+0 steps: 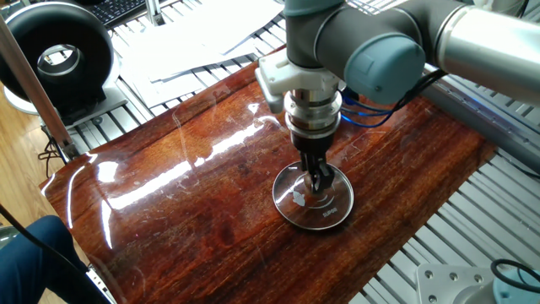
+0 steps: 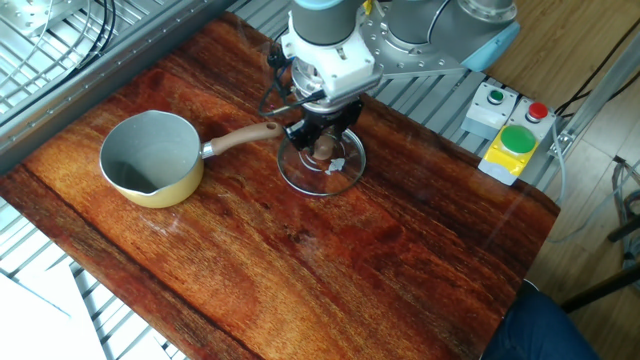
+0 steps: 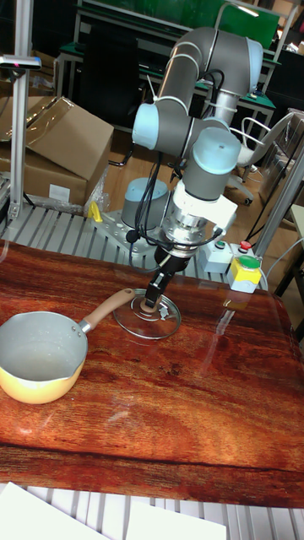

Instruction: Cover the pot with the lid

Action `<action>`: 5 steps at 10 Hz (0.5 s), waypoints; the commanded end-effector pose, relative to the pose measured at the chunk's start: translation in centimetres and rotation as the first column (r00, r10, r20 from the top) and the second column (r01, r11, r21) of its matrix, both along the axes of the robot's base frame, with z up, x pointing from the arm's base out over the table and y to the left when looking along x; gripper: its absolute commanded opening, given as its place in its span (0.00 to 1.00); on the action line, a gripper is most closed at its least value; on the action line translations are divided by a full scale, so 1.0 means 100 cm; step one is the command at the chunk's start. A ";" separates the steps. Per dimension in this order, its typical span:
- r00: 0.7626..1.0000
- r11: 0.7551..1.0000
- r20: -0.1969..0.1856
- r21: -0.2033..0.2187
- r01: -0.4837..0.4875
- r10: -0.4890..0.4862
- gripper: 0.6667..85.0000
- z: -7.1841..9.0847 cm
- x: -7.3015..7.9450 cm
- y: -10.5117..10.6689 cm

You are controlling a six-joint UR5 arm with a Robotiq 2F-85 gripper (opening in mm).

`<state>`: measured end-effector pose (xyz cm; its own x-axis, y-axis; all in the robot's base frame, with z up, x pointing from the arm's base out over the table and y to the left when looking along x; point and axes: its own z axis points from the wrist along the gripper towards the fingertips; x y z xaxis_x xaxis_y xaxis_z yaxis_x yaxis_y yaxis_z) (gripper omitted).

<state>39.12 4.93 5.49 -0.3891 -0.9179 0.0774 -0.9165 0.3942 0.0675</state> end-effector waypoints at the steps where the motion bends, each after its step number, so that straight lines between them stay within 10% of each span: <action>1: 1.000 1.000 0.021 0.006 0.013 -0.013 0.55 -0.004 0.005 0.002; 5: 0.993 0.993 0.062 -0.046 0.104 -0.102 0.01 0.000 0.015 -0.001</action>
<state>39.87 4.75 5.00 -0.4403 -0.8934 0.0895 -0.8960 0.4436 0.0206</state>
